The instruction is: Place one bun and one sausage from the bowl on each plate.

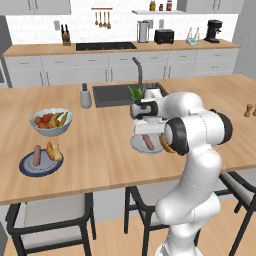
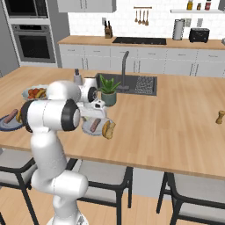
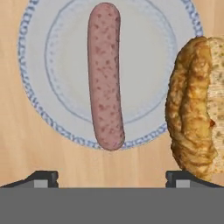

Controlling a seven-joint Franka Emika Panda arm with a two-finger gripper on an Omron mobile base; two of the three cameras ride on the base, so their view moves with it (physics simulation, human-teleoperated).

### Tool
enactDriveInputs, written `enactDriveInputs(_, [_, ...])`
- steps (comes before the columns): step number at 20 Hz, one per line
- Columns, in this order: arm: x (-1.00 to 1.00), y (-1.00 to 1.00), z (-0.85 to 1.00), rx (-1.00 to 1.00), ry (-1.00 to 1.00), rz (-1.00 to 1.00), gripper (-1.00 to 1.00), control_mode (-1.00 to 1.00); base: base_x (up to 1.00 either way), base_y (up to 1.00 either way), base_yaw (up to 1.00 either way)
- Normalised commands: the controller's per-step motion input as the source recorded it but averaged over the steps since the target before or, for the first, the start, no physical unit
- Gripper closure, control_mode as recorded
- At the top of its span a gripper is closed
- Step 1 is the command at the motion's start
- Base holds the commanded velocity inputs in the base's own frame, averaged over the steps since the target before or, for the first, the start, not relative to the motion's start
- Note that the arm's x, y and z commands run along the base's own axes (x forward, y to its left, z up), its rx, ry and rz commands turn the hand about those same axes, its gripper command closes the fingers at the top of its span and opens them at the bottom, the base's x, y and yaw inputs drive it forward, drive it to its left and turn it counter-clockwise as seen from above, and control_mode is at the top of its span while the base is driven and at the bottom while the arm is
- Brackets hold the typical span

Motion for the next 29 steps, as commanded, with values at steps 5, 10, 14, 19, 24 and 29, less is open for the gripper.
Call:
enactDriveInputs(5, [-0.56,0.07,0.79,0.0,0.0,0.0,-1.0,-1.0,0.0,0.0,0.0])
enactDriveInputs(10, [-0.6,0.0,0.74,0.01,0.0,0.0,-1.0,-1.0,0.0,0.0,0.0])
enactDriveInputs(14, [-0.6,0.0,0.76,0.01,0.0,0.0,-1.0,-1.0,0.0,0.0,0.0])
enactDriveInputs(19, [-0.48,0.0,0.75,0.02,0.0,0.0,-1.0,-1.0,0.0,0.0,0.0])
enactDriveInputs(24, [-0.56,0.0,0.46,0.0,0.0,0.0,-1.0,-1.0,0.0,0.0,0.0])
enactDriveInputs(29, [-0.92,0.0,0.03,0.0,-0.02,0.0,-1.0,-1.0,0.0,0.0,0.0])
